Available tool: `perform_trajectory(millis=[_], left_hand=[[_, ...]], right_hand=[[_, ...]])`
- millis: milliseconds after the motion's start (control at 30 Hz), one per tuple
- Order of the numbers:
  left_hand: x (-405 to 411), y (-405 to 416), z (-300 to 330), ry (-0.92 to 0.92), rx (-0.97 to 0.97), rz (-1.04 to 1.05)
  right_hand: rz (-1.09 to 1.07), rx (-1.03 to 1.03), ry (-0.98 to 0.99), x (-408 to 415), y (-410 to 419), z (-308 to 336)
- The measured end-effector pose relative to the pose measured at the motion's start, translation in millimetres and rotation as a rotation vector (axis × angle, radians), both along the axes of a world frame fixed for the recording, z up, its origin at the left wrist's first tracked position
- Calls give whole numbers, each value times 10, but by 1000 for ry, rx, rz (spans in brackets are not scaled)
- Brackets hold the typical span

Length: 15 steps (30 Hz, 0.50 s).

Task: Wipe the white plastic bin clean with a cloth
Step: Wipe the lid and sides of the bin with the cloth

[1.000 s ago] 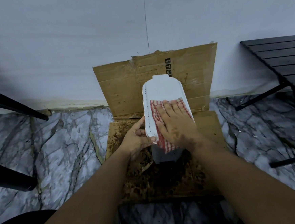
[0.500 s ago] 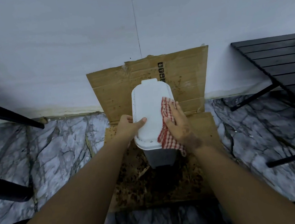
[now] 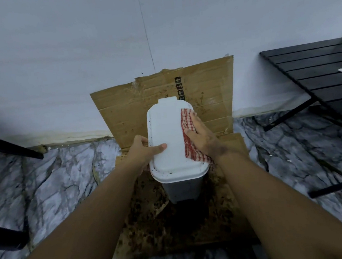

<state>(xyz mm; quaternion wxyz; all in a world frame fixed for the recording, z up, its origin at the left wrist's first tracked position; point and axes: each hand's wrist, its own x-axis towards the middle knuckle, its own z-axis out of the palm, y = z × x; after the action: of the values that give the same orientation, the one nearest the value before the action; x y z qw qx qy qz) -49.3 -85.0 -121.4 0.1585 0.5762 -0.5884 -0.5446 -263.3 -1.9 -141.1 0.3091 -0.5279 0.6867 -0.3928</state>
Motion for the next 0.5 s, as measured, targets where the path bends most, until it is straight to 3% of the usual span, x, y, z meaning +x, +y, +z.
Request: perform_trajectory(millis=[67,167,300,500], left_hand=[[-24,-24,37,-143,-69,-64],[-168,-99,103,-497,-477,-279],[-454,-34,234,-507,-731,-589],[-430,-89,78,-507,-850,-618]], right_hand=[[3,8,1,1,24,-3],[-20,13,-14,31,209,-55],[-38,-19,-70,109,475,-243],[-38,1,-77,45,408,-218]])
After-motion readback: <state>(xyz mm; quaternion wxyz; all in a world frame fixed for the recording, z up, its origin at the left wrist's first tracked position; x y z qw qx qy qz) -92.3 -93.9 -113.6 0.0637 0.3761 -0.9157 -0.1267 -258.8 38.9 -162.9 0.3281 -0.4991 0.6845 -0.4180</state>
